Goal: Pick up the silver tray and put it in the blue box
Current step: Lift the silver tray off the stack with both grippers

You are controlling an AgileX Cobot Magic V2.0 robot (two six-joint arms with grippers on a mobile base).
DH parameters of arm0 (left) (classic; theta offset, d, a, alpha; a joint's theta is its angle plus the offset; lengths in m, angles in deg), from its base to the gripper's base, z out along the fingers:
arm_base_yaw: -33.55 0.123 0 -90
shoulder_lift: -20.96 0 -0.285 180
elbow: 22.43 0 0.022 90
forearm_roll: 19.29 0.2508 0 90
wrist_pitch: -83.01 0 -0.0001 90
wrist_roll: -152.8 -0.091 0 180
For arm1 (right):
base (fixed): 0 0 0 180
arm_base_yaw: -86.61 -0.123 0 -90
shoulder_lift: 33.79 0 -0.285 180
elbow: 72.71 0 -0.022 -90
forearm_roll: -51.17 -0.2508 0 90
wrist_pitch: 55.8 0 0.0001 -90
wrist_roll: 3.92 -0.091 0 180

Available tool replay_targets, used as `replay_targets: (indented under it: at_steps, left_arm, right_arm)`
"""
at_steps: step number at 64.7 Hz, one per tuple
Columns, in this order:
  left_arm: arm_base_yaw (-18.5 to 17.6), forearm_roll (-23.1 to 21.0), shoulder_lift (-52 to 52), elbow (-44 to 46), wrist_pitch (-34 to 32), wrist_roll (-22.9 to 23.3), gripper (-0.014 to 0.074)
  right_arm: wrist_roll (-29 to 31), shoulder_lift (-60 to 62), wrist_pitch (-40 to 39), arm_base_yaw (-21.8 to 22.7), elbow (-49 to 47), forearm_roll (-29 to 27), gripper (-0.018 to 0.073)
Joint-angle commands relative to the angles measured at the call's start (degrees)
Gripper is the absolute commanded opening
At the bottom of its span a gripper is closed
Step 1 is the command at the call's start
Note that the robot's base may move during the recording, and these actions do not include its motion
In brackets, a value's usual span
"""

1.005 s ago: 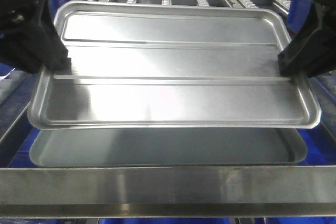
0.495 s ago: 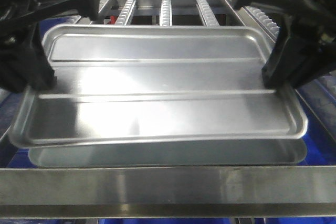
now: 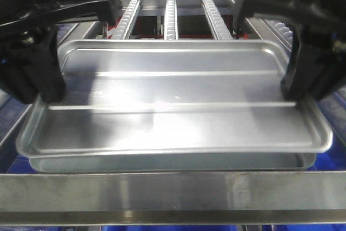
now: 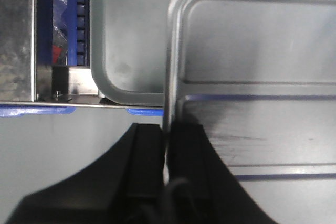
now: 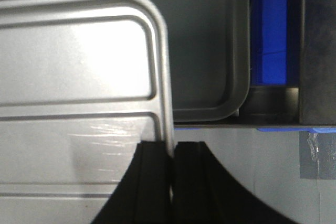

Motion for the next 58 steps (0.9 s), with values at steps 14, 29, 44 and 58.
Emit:
replay_targets:
  at_steps: [14, 29, 44, 58]
  left_arm:
    - [0.3, 0.8, -1.1, 2.4, 1.1, -1.5, -0.0016]
    - [0.3, 1.6, -1.1, 2.4, 1.1, -1.5, -0.0015]
    - [0.3, 1.6, -1.1, 2.4, 1.2, -1.5, -0.0015]
    - [0.3, 1.6, -1.1, 2.4, 1.2, -1.5, -0.0015]
  right_arm:
    - [-0.6, 0.6, -0.1, 0.2, -2.8, 2.1, 0.006]
    - [-0.6, 0.6, 0.0, 0.2, -2.8, 1.8, 0.0059]
    - [-0.6, 0.6, 0.7, 0.2, -2.8, 1.8, 0.0059]
    - [-0.6, 0.6, 0.7, 0.2, -2.8, 1.8, 0.0059]
